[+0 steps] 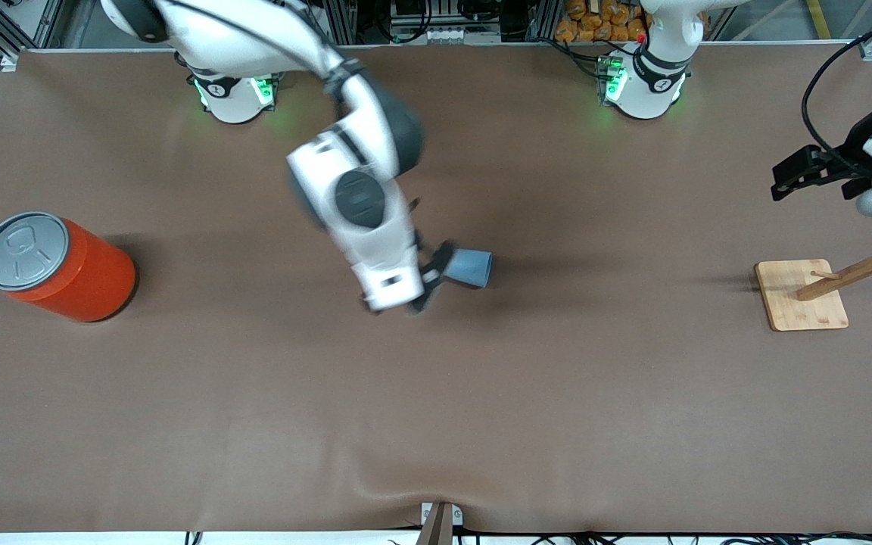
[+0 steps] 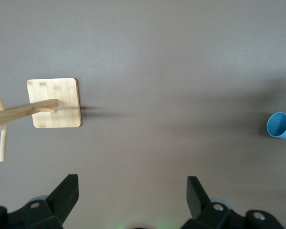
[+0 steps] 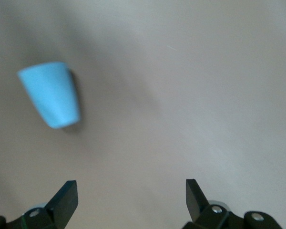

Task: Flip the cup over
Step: 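Retract the right gripper while the left gripper reaches toward the cup, then grasp the lying blue cup's base with the left gripper, then lift the cup and carry it toward the wooden stand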

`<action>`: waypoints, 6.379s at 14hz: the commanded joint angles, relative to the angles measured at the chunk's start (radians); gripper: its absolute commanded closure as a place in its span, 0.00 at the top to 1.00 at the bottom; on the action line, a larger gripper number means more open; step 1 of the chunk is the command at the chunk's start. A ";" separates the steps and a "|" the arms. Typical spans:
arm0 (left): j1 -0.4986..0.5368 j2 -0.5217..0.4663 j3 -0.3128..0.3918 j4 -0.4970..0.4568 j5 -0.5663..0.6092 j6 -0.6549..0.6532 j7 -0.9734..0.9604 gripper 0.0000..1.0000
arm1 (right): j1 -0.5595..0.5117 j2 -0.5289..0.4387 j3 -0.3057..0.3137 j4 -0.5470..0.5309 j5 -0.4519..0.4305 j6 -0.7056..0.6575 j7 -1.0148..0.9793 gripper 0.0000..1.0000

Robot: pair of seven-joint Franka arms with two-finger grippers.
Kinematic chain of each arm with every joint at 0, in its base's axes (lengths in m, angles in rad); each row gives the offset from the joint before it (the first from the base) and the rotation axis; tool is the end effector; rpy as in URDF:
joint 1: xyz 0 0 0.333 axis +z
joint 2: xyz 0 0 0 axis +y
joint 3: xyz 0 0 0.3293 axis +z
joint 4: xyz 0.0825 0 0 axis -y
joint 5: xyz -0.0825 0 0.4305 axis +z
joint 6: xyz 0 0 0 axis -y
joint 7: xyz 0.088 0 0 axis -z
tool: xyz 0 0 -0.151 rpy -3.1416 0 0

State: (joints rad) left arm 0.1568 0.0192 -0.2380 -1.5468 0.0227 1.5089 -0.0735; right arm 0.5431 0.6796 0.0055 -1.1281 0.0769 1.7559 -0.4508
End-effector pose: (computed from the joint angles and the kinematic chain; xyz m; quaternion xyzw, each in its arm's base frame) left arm 0.5964 -0.0438 0.5898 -0.9996 0.0035 0.0275 0.0112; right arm 0.6686 0.4193 0.3615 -0.8808 -0.4711 0.0278 0.0380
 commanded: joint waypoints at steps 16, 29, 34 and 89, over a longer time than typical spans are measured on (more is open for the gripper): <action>-0.080 0.214 -0.030 -0.003 -0.107 0.129 -0.052 1.00 | -0.555 -0.190 0.119 -0.018 0.006 -0.323 0.186 1.00; -0.152 0.470 -0.030 -0.055 -0.528 0.228 -0.075 1.00 | -0.571 -0.713 0.045 -0.416 0.018 -0.240 0.727 1.00; -0.183 0.561 -0.030 -0.055 -0.803 0.287 -0.074 1.00 | -0.572 -0.727 0.053 -0.444 0.012 -0.239 0.721 1.00; -0.303 0.688 -0.026 -0.288 -1.345 0.531 0.486 0.00 | -0.566 -0.710 0.048 -0.400 -0.080 -0.251 0.569 1.00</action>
State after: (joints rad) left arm -0.1563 0.7655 -0.2663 -1.8200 -1.3087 2.0346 0.4120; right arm -0.0251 -0.0177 0.0562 -1.5288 0.0012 1.5156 0.1279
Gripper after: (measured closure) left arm 0.943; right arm 0.000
